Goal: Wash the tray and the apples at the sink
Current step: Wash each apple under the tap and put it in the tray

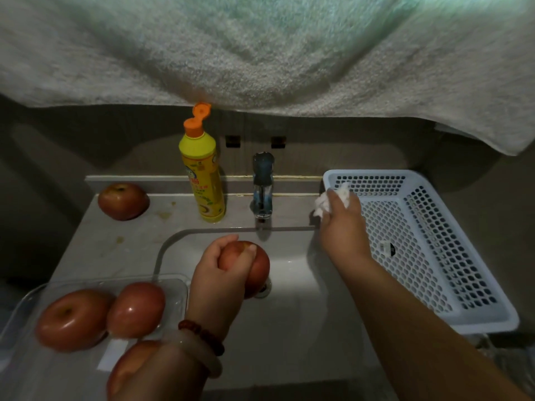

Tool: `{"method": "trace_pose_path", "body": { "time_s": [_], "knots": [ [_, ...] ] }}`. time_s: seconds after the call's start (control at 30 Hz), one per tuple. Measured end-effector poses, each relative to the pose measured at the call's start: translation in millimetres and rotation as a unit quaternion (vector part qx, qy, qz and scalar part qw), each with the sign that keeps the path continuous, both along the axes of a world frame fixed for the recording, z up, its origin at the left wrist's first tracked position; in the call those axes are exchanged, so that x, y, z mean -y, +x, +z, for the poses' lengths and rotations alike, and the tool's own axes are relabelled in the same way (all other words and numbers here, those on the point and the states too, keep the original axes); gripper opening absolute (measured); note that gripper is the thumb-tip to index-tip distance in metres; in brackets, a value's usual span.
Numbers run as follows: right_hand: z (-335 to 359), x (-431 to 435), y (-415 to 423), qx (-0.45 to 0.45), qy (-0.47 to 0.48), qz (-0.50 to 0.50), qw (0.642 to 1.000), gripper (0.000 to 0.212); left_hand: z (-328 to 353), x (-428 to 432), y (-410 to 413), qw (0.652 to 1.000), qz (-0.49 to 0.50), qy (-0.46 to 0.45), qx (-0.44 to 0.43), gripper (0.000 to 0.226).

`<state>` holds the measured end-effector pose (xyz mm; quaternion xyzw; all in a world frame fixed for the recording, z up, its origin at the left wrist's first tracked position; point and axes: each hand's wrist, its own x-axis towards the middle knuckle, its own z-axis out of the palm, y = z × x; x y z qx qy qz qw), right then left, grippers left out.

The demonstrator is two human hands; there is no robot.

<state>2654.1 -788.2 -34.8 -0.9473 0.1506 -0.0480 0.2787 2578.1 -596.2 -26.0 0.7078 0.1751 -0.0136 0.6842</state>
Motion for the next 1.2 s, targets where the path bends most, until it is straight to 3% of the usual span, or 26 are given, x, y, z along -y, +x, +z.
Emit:
{"method": "trace_pose_path", "body": {
  "time_s": [0.17,0.33,0.43,0.5,0.63,0.73,0.83,0.9,1.0,1.07,1.1,1.13,1.2],
  "knots": [
    [28,-10,-18,0.184,0.089,0.007,0.979,0.045,0,1,2,1.000,0.013,0.009,0.020,0.034],
    [50,-56,-63,0.319,0.157,0.134,0.925,0.055,9,-1,5,0.997,0.037,-0.024,0.061,0.019],
    [46,-86,-83,0.245,0.280,0.166,0.913,0.068,15,-7,10,0.992,0.029,-0.106,0.059,0.029],
    [45,-103,-91,0.169,0.350,0.167,0.906,0.063,18,-12,8,0.987,-0.003,-0.142,0.078,0.031],
    [49,-120,-89,0.195,0.409,0.103,0.886,0.039,26,-18,-1,0.983,-0.029,-0.128,0.126,0.027],
    [47,-126,-85,0.151,0.497,0.059,0.853,0.036,35,-18,-8,0.984,-0.016,-0.076,0.161,0.021],
    [49,-128,-82,0.100,0.573,0.006,0.813,0.023,41,-19,-10,0.983,-0.021,-0.069,0.167,0.028],
    [50,-132,-84,0.128,0.545,0.017,0.828,0.021,40,-25,-9,0.981,-0.056,-0.023,0.185,0.031],
    [44,-138,-90,0.292,0.352,0.133,0.879,0.020,44,-33,-2,0.951,-0.084,0.123,0.271,0.044],
    [33,-137,-90,0.382,0.199,0.229,0.873,0.030,35,-43,0,0.927,-0.116,0.190,0.303,0.049],
    [29,-137,-88,0.393,0.172,0.252,0.867,0.033,35,-43,-1,0.922,-0.119,0.189,0.315,0.050],
    [29,-138,-87,0.384,0.197,0.250,0.867,0.036,38,-44,-1,0.933,-0.137,0.138,0.303,0.050],
    [44,-142,-85,0.286,0.413,0.150,0.851,0.043,46,-43,0,0.962,-0.057,0.012,0.268,0.038]
  ]
}}
